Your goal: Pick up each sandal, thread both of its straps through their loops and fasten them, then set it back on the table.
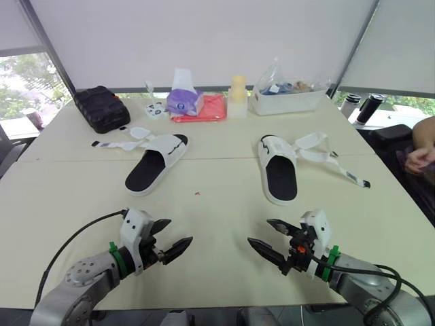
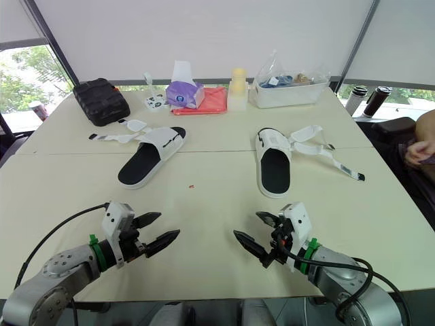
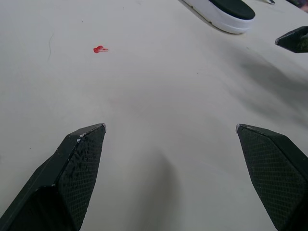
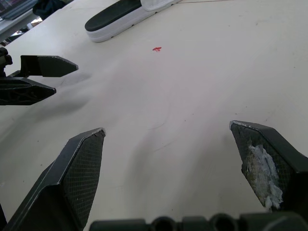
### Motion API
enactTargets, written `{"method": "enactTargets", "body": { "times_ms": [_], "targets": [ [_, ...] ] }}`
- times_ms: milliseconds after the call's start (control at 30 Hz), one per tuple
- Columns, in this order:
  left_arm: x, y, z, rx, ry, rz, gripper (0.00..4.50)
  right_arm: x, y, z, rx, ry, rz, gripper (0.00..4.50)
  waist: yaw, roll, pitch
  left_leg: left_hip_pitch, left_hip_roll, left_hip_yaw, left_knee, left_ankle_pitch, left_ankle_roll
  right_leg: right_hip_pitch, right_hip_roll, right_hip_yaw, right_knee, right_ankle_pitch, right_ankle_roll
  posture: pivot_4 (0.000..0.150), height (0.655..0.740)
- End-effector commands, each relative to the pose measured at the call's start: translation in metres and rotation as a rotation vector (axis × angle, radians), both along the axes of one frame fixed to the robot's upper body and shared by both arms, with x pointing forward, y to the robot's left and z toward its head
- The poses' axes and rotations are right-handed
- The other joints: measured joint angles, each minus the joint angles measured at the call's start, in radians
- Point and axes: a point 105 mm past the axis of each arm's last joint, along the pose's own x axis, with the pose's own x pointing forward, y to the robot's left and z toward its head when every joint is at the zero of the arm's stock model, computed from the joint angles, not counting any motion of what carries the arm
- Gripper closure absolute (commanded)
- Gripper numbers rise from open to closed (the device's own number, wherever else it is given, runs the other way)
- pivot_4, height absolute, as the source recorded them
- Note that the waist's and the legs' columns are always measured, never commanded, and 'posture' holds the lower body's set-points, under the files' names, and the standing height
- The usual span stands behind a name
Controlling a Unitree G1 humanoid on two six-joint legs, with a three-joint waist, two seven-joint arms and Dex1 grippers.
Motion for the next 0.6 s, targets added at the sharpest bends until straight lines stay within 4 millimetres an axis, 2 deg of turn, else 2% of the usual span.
{"method": "enactTargets", "body": {
  "times_ms": [33, 600],
  "targets": [
    [0.0024, -0.0006, 0.0046, 0.024, -0.026, -0.012, 0.00, 0.0015, -0.0005, 0.0072, 0.008, -0.040, -0.008, 0.01, 0.000, 0.000, 0.000, 0.000, 0.000, 0.000, 0.000, 0.000, 0.000, 0.000, 0.000, 0.000, 0.000, 0.000, 0.000, 0.150, 0.7400],
    [0.0030, -0.0015, 0.0073, 0.018, -0.040, -0.012, 0.00, 0.0086, -0.0003, 0.0107, 0.005, -0.060, -0.004, 0.01, -0.001, 0.000, 0.000, 0.000, 0.000, 0.000, 0.000, 0.000, 0.000, 0.000, 0.000, 0.000, 0.000, 0.000, 0.000, 0.150, 0.7400]
  ]
}}
